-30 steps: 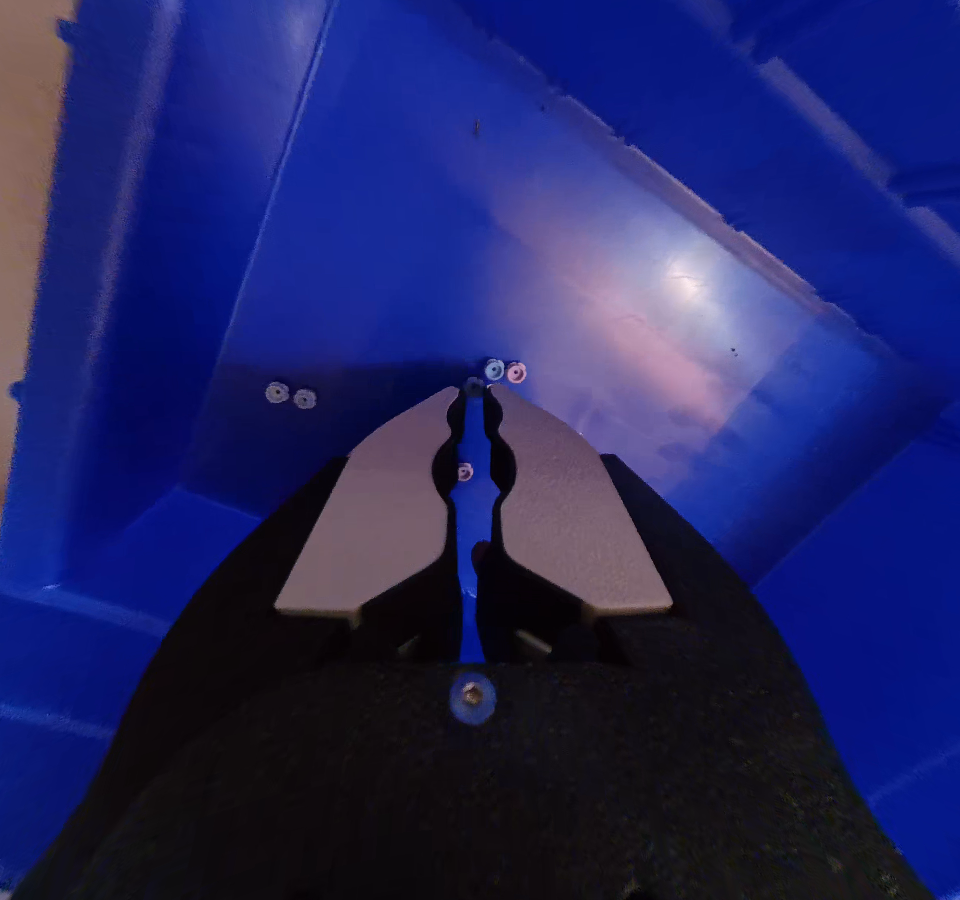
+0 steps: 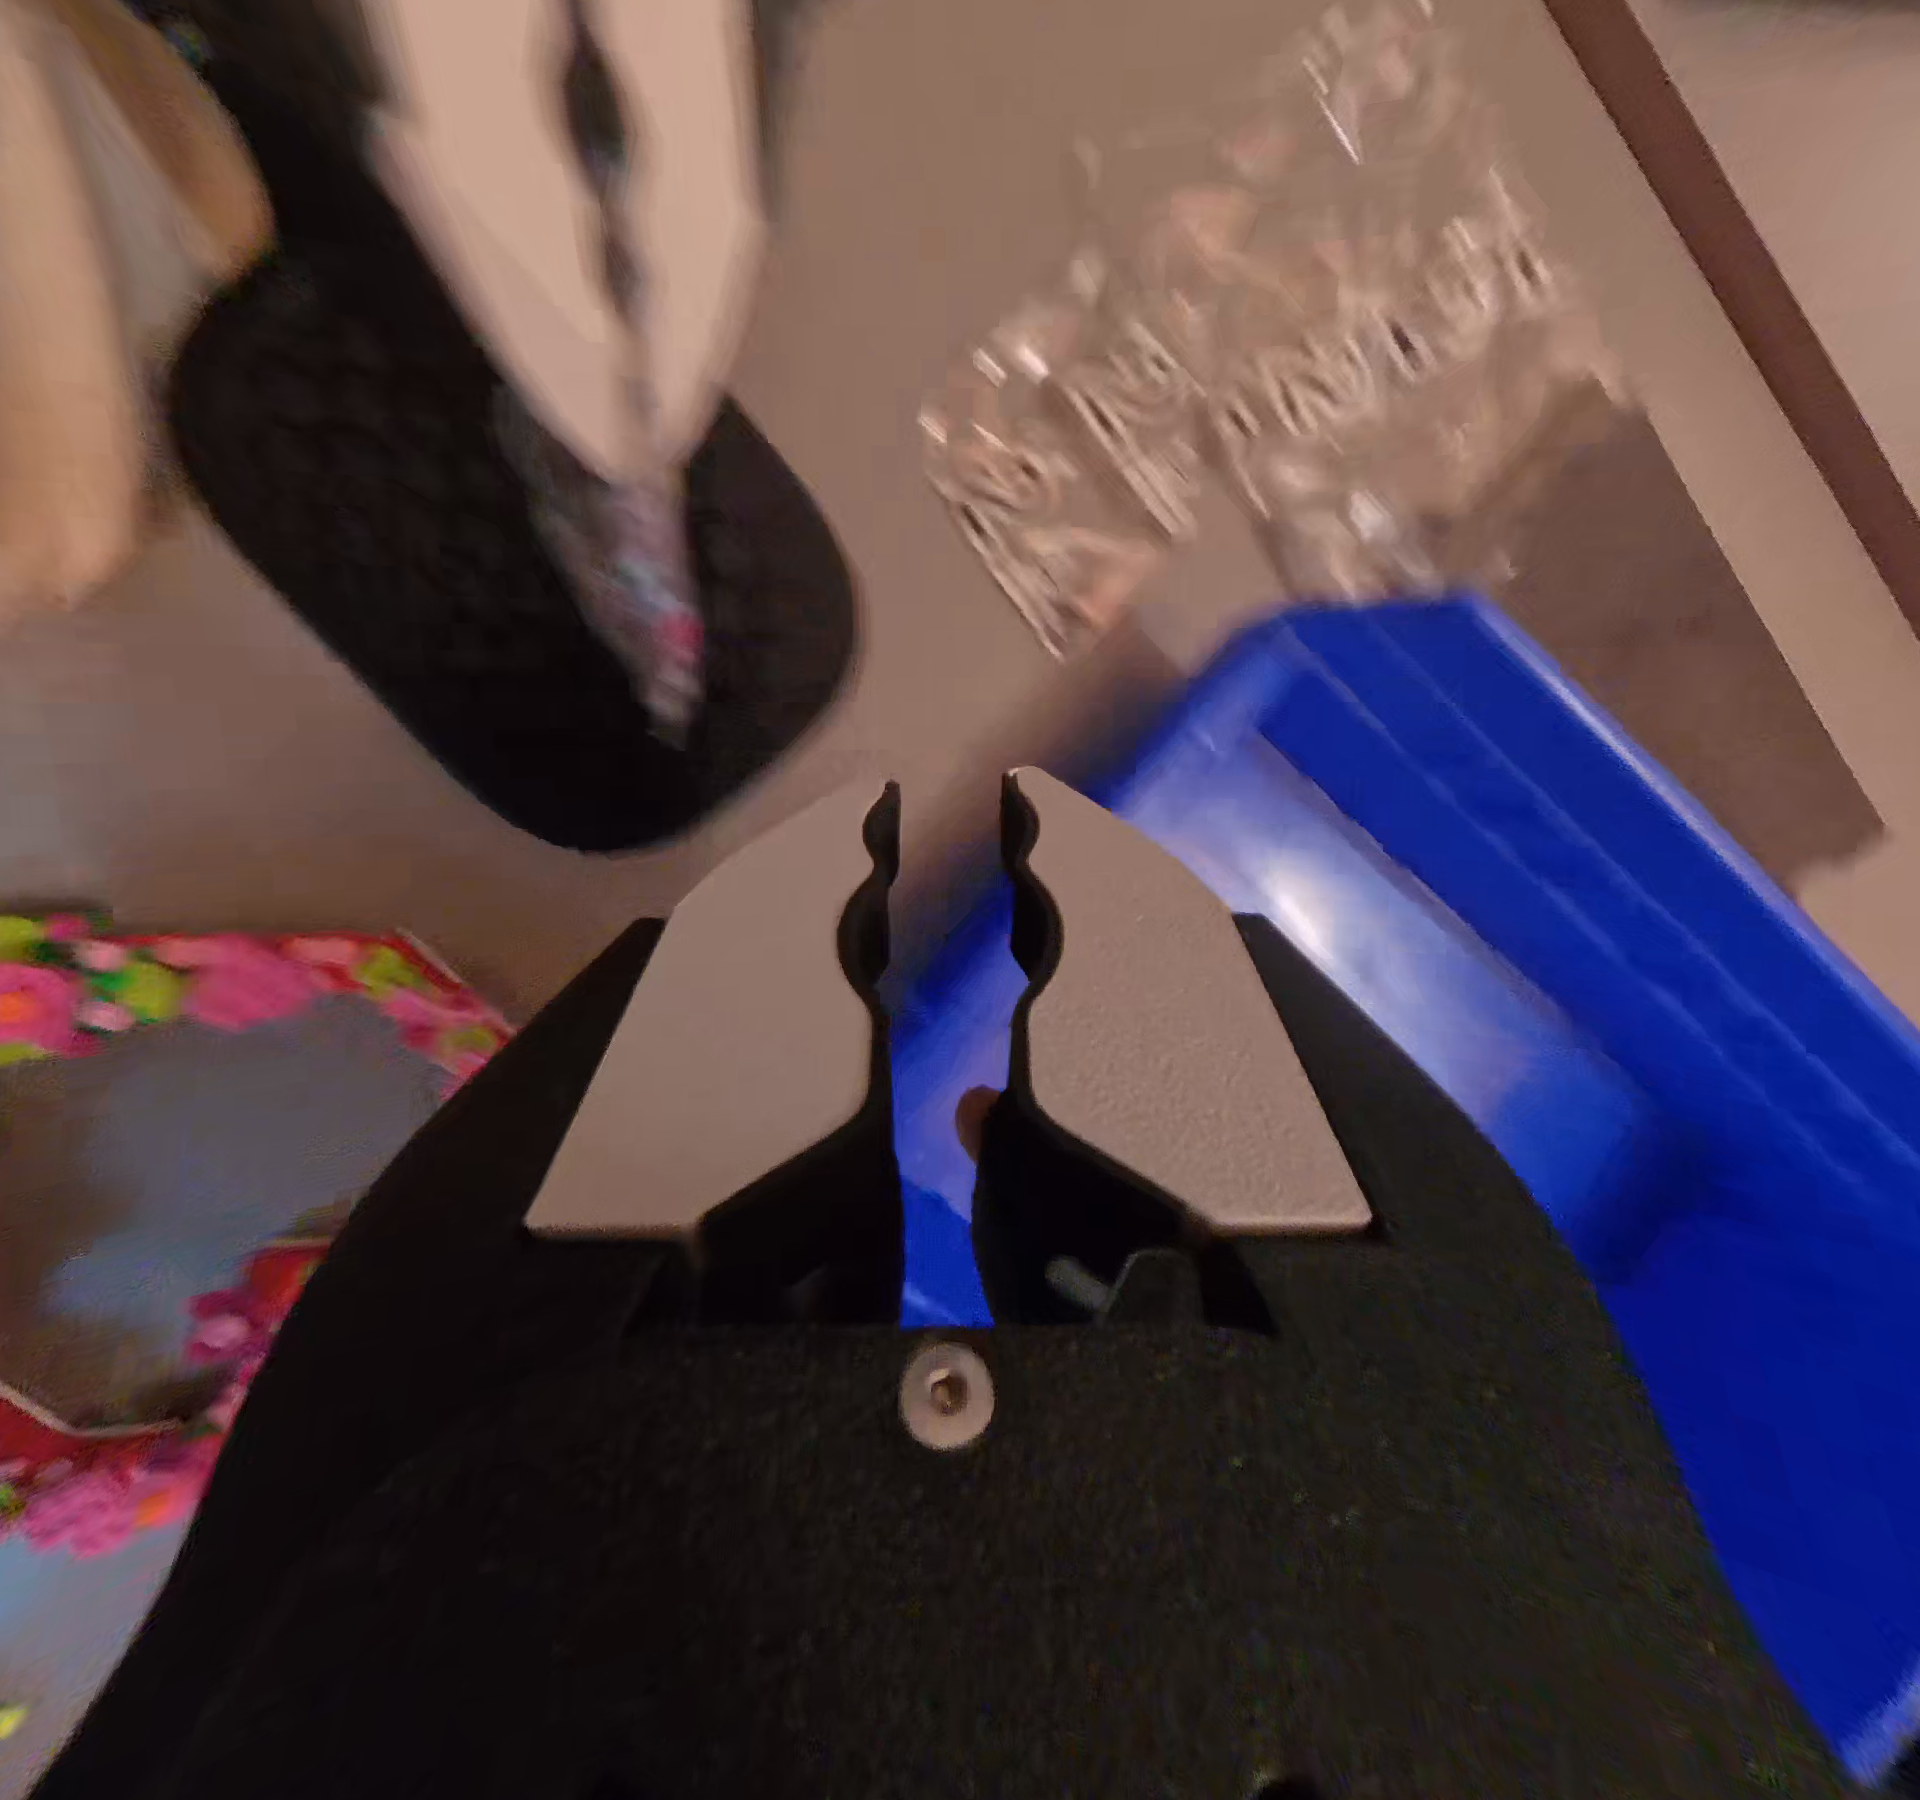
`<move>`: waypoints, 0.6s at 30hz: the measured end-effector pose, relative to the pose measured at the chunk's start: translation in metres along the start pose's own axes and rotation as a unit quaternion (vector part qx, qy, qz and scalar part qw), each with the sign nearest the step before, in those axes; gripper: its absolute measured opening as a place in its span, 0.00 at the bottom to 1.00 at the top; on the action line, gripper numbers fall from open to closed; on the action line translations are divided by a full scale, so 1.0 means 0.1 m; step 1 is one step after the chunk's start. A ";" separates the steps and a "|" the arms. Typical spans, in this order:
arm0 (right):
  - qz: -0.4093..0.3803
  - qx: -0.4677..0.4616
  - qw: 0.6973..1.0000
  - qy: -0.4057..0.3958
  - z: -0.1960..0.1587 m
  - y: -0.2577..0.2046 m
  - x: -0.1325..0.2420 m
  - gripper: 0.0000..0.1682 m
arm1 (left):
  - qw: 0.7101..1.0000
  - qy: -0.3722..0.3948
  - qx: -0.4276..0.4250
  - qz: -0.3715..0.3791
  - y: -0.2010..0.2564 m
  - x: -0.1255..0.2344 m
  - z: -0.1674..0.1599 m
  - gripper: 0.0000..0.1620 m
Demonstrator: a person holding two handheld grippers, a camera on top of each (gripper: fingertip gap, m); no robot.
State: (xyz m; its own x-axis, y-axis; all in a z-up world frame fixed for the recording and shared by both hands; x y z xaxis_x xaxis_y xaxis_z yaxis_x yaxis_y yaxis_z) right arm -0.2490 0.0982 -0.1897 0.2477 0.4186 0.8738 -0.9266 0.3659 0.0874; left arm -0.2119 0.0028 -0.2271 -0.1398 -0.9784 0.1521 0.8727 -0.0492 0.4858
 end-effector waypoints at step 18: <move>-0.007 -0.116 0.982 -0.149 -1.20 1.12 -0.60 0.13 | 1.000 -0.002 0.003 -0.008 0.01 0.00 -0.01 0.00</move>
State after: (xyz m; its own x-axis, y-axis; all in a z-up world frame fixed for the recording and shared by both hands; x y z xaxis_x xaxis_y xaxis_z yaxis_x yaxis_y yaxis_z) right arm -0.3337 0.2138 -0.2895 0.1335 0.1638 0.9774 -0.8255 0.5642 0.0182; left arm -0.2109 0.0023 -0.2277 -0.1558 -0.9768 0.1471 0.8679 -0.0642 0.4926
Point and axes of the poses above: each gripper's, where its closed fingertips meet, x back along the fingers, z out of its top, y = z × x across the jaws, the point moved 2 cm from there along x, back along the fingers, and after that the axes turned 5 degrees about -x, right-handed, at the moved point
